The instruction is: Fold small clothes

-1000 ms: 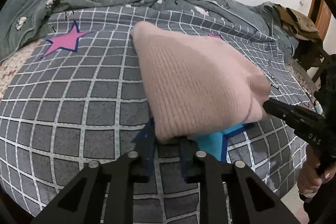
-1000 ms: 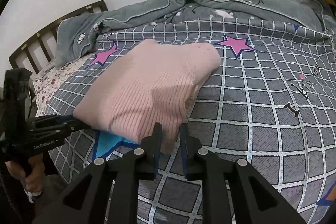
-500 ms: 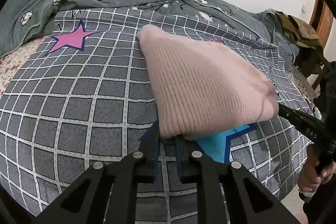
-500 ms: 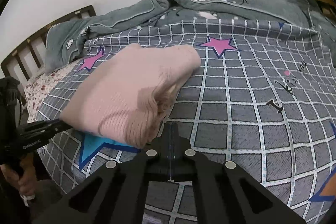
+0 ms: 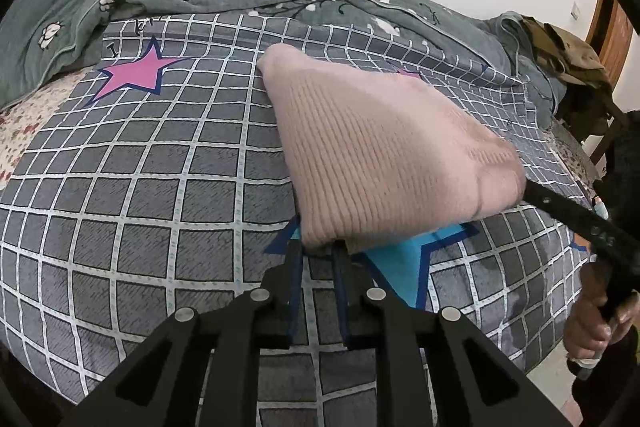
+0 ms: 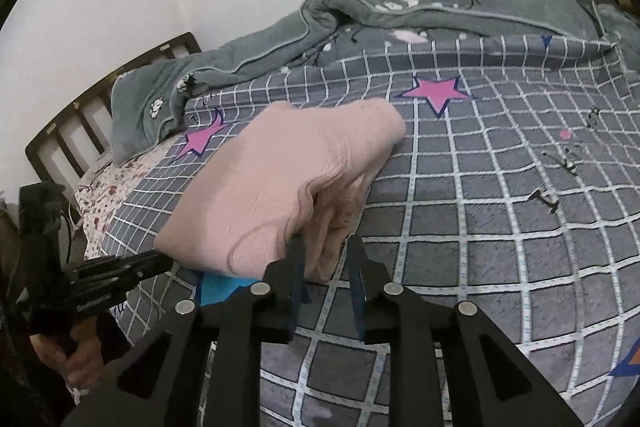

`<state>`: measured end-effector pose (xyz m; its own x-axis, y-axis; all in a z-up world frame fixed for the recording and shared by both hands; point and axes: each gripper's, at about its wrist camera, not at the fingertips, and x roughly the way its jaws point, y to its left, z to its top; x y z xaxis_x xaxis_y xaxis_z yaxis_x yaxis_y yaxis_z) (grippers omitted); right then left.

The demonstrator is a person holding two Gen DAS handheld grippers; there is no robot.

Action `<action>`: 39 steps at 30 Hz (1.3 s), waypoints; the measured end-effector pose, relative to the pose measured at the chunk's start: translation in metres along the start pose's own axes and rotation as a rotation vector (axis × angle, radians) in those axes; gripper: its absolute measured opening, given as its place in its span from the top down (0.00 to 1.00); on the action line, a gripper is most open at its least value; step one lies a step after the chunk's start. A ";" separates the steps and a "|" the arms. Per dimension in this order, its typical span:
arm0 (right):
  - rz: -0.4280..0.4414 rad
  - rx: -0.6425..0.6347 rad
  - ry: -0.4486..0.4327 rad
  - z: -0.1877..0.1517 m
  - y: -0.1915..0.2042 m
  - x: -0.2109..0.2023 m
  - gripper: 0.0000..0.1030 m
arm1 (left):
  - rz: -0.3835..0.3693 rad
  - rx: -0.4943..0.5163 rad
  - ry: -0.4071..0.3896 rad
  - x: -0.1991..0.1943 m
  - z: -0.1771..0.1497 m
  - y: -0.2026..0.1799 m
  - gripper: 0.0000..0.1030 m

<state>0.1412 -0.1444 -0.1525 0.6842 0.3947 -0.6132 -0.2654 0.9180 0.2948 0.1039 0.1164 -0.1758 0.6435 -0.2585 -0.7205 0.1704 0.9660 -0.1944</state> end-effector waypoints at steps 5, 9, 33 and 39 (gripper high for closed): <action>-0.046 -0.010 0.043 -0.005 0.001 0.010 0.79 | 0.019 -0.001 0.002 -0.007 -0.002 -0.001 0.83; -0.054 -0.016 0.053 -0.011 0.000 0.000 0.79 | 0.025 0.005 0.002 -0.014 0.000 -0.005 0.81; -0.228 -0.083 -0.060 -0.003 0.050 -0.141 0.35 | 0.153 0.030 -0.173 -0.133 0.010 -0.092 0.24; -0.301 -0.105 -0.134 -0.012 0.062 -0.175 0.04 | 0.192 0.030 -0.178 -0.158 0.000 -0.102 0.14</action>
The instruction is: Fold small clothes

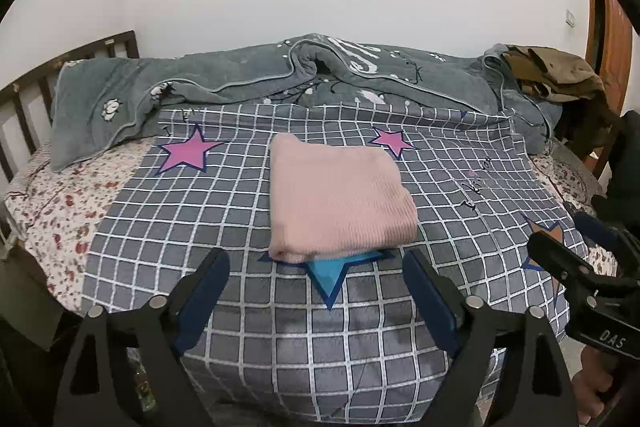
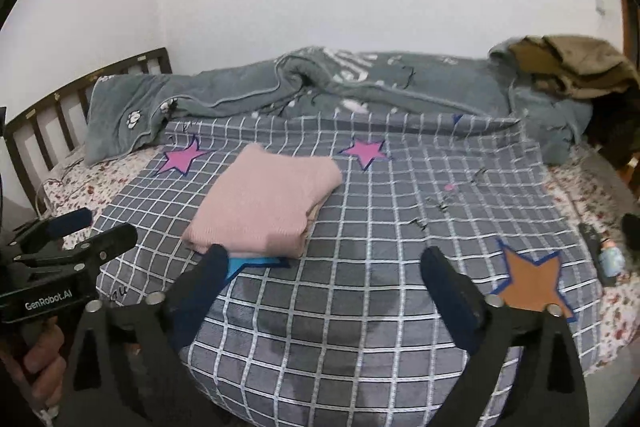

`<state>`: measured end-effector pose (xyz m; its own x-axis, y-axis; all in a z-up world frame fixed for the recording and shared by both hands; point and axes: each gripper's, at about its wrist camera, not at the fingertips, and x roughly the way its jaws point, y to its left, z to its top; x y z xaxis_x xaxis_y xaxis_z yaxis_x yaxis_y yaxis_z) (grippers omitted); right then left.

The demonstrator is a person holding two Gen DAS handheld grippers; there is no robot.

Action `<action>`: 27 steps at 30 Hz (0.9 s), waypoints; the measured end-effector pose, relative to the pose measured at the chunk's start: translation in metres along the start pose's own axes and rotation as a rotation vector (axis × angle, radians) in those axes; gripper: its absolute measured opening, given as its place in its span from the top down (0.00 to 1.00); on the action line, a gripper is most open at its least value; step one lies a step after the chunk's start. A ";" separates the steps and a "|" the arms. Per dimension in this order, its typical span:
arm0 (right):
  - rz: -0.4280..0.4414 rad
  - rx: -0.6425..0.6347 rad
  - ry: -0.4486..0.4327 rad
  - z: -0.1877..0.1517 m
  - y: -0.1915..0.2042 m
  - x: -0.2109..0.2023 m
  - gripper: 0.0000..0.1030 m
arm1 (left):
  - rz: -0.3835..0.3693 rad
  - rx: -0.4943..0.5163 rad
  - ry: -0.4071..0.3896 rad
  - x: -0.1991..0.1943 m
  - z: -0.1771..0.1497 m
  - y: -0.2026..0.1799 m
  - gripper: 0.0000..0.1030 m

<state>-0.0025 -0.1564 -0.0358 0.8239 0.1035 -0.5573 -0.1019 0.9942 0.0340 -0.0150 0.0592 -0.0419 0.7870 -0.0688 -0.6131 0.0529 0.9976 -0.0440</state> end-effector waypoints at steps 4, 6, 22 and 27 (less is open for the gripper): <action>-0.011 -0.004 0.001 -0.003 0.000 -0.015 0.02 | 0.002 -0.012 0.009 -0.010 -0.004 0.001 0.12; -0.016 -0.003 0.003 -0.005 -0.001 -0.022 0.02 | 0.013 -0.009 0.006 -0.016 -0.006 0.000 0.12; -0.045 0.011 -0.007 -0.010 -0.008 -0.051 0.02 | 0.034 -0.006 -0.031 -0.041 -0.009 -0.006 0.11; -0.047 0.015 -0.003 -0.011 -0.010 -0.051 0.02 | 0.038 -0.005 -0.033 -0.042 -0.008 -0.005 0.10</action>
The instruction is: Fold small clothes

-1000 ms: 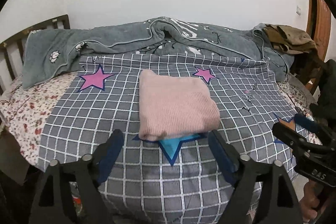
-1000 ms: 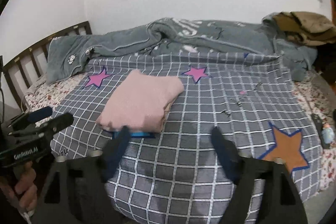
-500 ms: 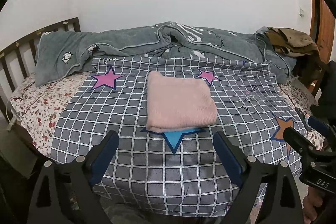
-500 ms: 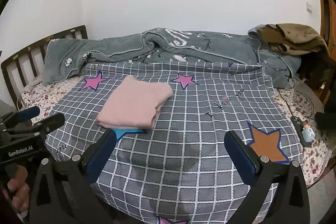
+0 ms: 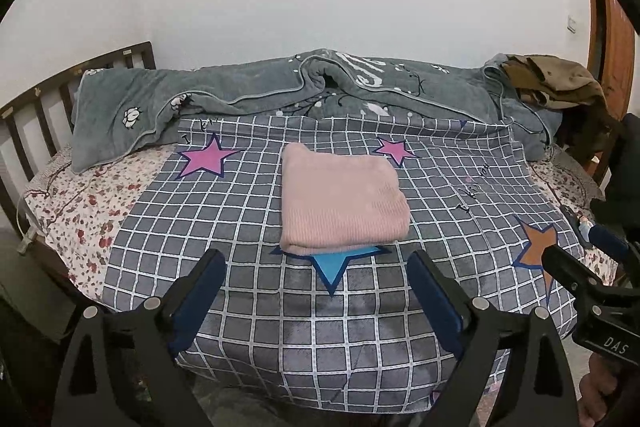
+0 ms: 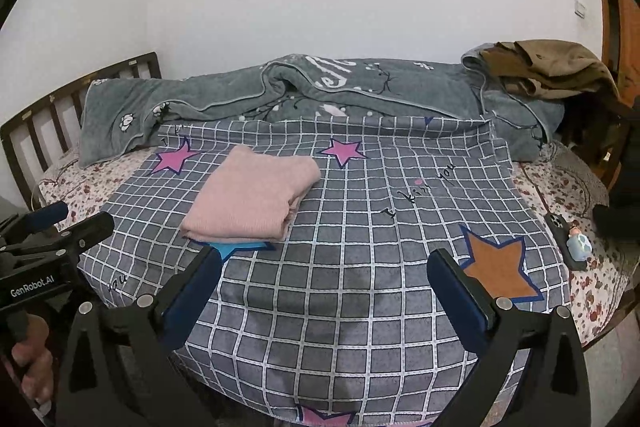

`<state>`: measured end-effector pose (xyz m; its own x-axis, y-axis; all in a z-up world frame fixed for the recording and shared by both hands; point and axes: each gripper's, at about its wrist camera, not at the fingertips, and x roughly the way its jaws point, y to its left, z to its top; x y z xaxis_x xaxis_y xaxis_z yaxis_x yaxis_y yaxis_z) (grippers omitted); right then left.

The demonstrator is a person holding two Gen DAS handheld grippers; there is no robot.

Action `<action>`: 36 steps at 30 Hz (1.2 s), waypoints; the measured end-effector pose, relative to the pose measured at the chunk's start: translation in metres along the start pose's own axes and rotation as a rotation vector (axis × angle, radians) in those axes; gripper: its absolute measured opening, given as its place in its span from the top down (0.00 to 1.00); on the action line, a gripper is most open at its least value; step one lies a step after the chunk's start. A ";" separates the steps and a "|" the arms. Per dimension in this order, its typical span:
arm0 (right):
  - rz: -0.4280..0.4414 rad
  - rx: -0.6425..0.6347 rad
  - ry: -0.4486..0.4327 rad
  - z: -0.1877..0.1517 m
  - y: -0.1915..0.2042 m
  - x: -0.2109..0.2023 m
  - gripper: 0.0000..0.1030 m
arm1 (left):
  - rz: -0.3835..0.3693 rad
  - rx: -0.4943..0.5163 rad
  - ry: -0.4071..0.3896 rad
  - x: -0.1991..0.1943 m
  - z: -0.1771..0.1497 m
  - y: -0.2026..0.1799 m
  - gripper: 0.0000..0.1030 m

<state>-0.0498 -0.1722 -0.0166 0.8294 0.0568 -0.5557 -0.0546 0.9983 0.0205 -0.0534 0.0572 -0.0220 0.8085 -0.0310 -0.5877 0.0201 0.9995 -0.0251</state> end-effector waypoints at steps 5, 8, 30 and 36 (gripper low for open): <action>-0.003 -0.001 0.002 -0.001 -0.002 0.001 0.02 | 0.002 0.004 0.001 -0.001 0.000 0.001 0.10; -0.004 0.001 0.001 -0.001 -0.003 0.001 0.02 | 0.004 0.002 0.001 -0.002 0.001 0.001 0.10; -0.012 0.005 -0.015 -0.001 -0.005 -0.008 0.02 | 0.003 0.007 -0.002 -0.003 0.001 0.003 0.10; -0.011 0.007 -0.017 0.000 -0.005 -0.009 0.02 | 0.004 0.008 -0.004 -0.004 0.001 0.003 0.10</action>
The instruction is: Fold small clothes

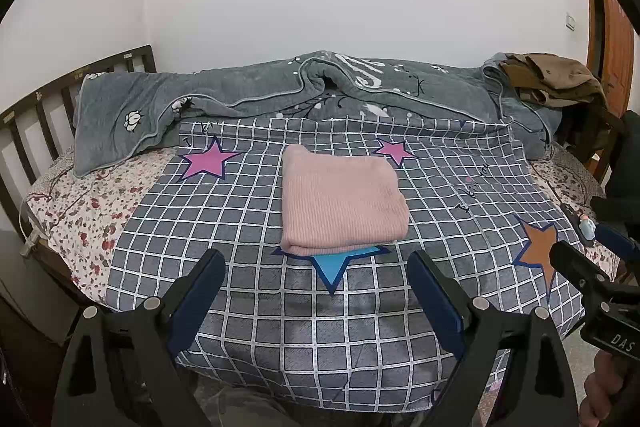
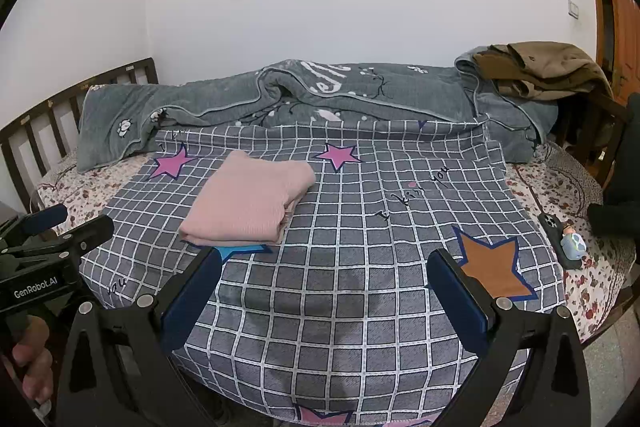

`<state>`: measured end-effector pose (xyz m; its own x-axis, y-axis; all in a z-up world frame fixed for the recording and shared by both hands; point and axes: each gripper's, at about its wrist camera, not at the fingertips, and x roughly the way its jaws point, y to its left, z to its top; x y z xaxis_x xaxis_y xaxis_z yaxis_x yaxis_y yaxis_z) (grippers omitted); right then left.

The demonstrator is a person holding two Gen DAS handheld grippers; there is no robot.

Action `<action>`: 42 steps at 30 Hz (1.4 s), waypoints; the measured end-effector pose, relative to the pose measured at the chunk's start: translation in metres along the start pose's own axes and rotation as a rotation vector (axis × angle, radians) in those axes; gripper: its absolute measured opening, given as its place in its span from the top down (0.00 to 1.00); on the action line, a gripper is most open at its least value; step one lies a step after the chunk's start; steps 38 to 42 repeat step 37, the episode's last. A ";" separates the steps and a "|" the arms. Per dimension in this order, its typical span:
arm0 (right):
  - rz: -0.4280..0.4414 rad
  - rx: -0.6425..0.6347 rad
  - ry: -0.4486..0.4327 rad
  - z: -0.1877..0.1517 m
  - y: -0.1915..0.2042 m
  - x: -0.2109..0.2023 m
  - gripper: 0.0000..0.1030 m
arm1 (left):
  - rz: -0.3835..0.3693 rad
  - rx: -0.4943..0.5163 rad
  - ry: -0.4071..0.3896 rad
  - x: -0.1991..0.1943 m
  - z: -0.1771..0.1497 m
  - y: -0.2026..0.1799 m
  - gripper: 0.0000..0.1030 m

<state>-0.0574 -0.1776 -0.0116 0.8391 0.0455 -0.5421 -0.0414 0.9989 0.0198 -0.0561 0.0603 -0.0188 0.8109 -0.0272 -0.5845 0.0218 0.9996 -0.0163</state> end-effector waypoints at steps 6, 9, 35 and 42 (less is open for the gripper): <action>0.000 0.000 -0.004 0.001 0.001 -0.002 0.02 | 0.000 -0.001 0.000 0.000 0.000 -0.001 0.10; 0.000 0.000 -0.004 0.001 0.002 -0.003 0.02 | 0.001 0.000 0.000 0.000 0.000 -0.001 0.10; 0.001 -0.001 -0.005 0.002 0.005 -0.005 0.02 | 0.009 -0.006 -0.002 -0.004 0.002 0.001 0.10; 0.004 -0.001 -0.006 0.003 0.006 -0.006 0.02 | 0.013 -0.006 -0.002 -0.002 0.004 0.001 0.10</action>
